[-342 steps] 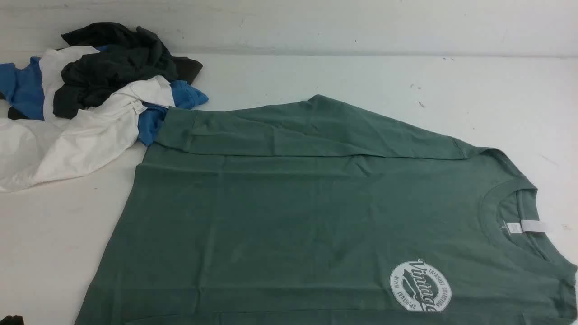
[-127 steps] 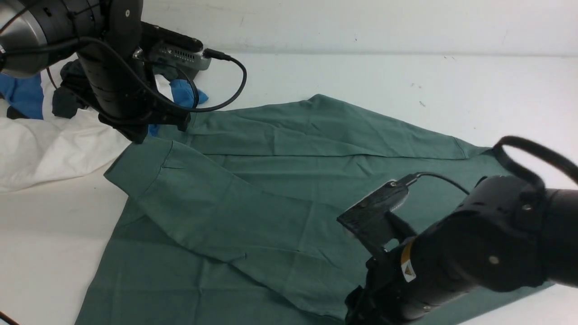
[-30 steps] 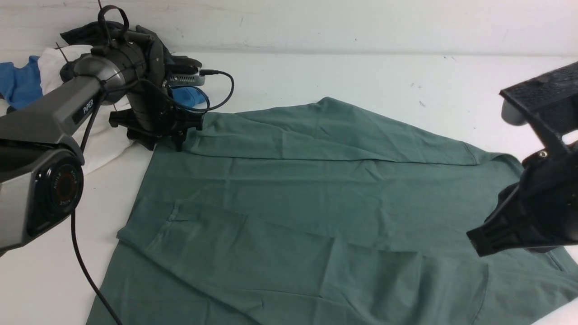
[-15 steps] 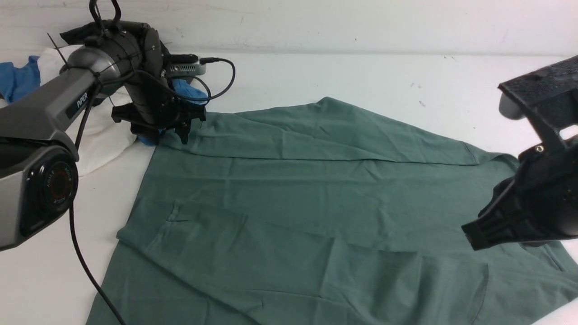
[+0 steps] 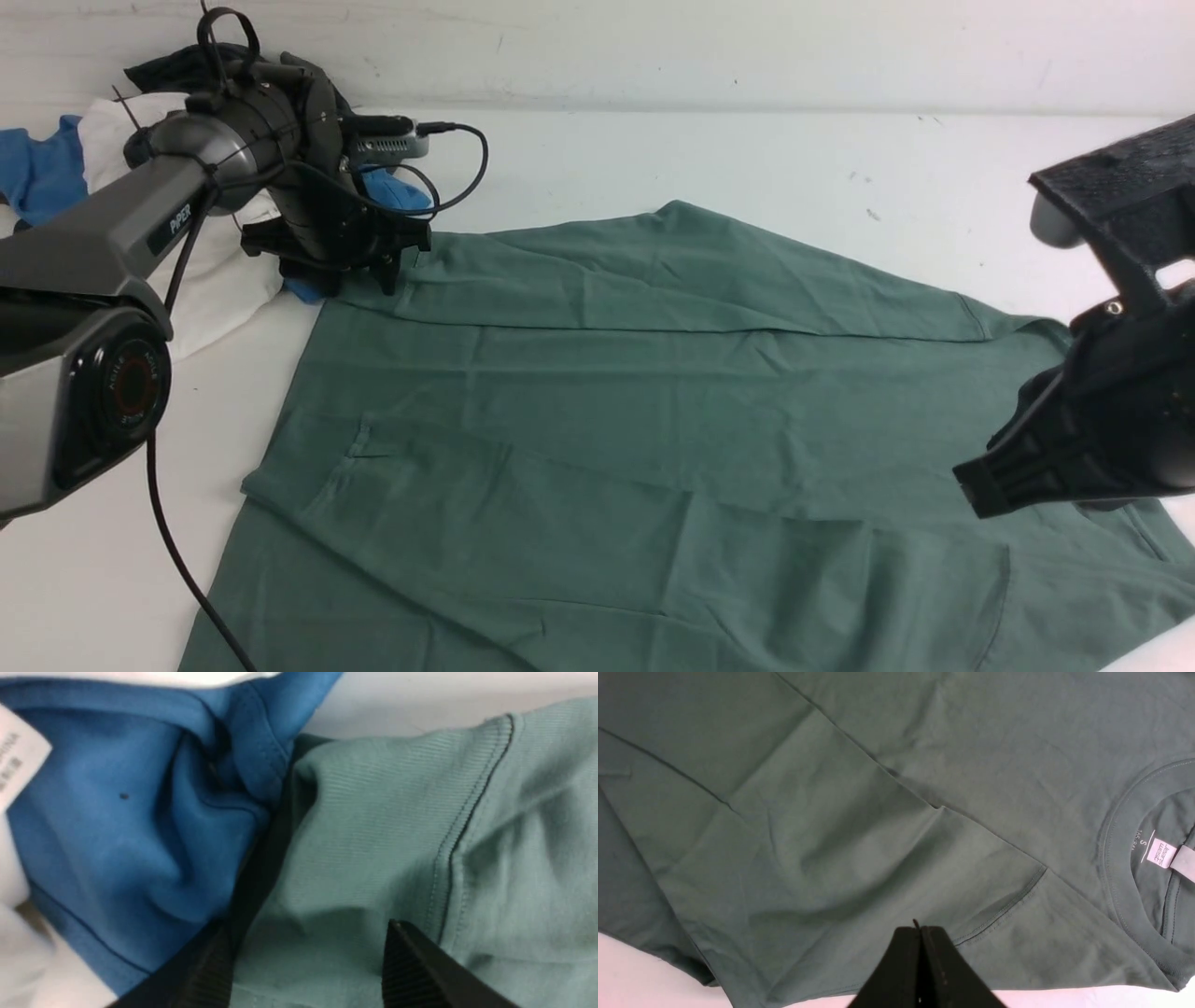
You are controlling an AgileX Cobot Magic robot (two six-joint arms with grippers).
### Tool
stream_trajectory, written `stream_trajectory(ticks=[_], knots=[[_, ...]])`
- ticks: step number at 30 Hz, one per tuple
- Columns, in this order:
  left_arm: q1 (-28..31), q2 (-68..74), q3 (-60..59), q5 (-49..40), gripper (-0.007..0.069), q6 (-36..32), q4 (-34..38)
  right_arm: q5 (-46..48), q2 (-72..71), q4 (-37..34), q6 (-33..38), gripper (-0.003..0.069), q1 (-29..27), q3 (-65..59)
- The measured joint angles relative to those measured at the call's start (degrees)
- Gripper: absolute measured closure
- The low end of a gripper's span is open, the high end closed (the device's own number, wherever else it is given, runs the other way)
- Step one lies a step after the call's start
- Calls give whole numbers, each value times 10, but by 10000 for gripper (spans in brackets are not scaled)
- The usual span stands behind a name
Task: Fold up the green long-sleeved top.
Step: Use the left arm to clamp the cuff farthest from it, then use the left arm to drag and drop the cuff onto the cuff closest to the left arm
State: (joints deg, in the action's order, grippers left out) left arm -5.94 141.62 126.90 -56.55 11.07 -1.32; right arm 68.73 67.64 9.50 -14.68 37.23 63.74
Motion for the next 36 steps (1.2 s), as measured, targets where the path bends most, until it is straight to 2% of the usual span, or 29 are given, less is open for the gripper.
stream_trajectory(ticks=[5,7,8,10,13,24,27,32,36], knots=[[0,3,0,8,267,0,0,0,0,0,0,673,0,0],[1,7,0,10,366,-1,0,0,0,0,0,673,0,0],[1,7,0,10,366,-1,0,0,0,0,0,673,0,0],[1,6,0,11,482,-2,0,0,0,0,0,673,0,0],[1,-1,0,8,588,-2,1,0,0,0,2,673,0,0],[0,-64,0,-77,598,-18,19,-25,0,-12,11,673,0,0],[0,-92,0,-116,598,-33,53,-18,0,-1,11,673,0,0],[-1,-143,0,-142,598,-47,100,17,0,81,-3,673,0,0],[-11,-174,-3,-143,598,-49,106,22,0,139,-32,673,-9,0]])
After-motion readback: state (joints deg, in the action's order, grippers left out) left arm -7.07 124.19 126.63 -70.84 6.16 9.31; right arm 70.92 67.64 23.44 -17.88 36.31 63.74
